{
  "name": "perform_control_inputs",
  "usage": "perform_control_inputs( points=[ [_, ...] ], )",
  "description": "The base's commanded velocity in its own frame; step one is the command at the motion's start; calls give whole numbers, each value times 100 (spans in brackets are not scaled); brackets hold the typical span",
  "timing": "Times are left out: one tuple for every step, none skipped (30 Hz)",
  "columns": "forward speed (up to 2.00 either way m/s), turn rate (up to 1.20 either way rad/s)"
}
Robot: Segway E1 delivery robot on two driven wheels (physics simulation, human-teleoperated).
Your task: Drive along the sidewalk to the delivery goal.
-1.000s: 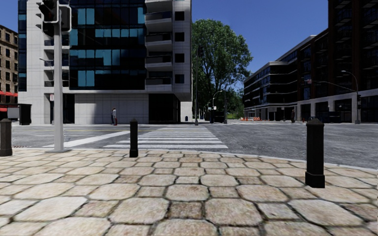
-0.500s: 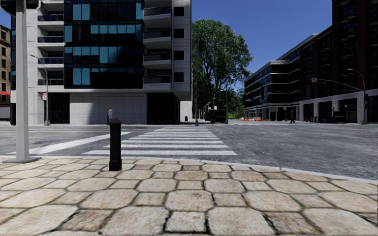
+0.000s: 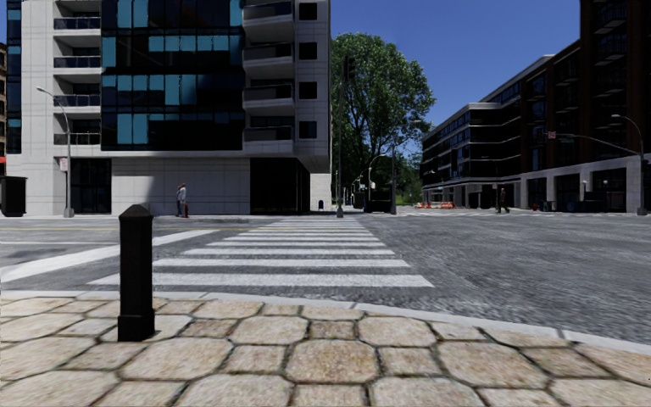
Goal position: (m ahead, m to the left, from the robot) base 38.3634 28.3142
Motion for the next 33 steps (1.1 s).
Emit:
perform_control_inputs(
  points=[
    [192,0],
    [192,0],
    [192,0],
    [192,0],
    [192,0],
    [192,0],
    [192,0],
    [192,0],
    [192,0],
    [192,0],
    [192,0],
    [192,0],
    [192,0],
    [192,0],
    [192,0],
    [192,0],
    [192,0],
    [192,0],
    [192,0],
    [192,0],
    [192,0],
    [192,0],
    [192,0],
    [192,0],
    [192,0],
    [192,0],
    [192,0],
    [185,0],
    [169,0],
    [153,0],
    [137,0],
    [122,0],
    [105,0]
  ],
)
